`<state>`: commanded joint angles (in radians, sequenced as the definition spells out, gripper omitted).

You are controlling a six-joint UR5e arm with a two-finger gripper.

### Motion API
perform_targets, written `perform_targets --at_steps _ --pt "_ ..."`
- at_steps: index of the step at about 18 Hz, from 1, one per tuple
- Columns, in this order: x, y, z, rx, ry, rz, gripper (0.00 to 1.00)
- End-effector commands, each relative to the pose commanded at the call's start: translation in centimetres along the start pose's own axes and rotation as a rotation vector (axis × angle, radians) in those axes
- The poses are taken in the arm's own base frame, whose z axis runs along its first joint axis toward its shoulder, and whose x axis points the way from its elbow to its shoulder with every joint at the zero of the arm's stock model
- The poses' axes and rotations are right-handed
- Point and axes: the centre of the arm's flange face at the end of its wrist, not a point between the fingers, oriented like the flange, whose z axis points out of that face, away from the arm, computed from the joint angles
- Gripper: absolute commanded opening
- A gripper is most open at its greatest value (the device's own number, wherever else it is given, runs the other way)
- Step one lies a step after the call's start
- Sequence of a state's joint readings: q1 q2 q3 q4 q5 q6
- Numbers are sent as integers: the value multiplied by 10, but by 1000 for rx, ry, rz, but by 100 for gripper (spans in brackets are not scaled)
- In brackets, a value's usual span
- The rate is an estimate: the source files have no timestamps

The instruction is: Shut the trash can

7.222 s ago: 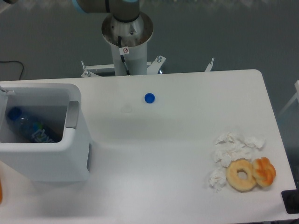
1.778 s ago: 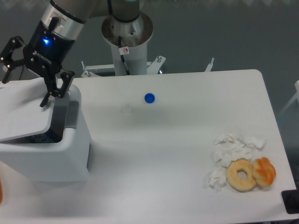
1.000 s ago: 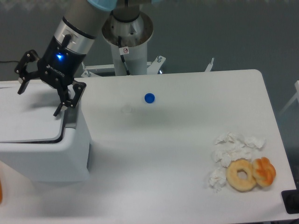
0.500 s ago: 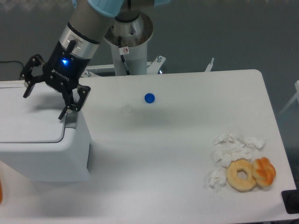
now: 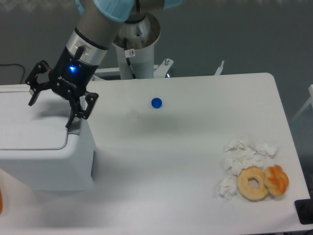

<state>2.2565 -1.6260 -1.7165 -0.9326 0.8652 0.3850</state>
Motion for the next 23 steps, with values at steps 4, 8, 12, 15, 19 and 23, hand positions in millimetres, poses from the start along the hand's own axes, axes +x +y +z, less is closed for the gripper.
perform_targets --at_steps 4,8,12,15,19,23 --pt "1 1 1 -2 1 0 100" --pt "1 1 -1 2 2 1 100" --pt "2 1 1 1 4 5 100" --pt "2 0 -1 5 2 8 100" --pt "4 3 -3 4 1 72 100" --pt "4 3 -3 3 -5 76 100"
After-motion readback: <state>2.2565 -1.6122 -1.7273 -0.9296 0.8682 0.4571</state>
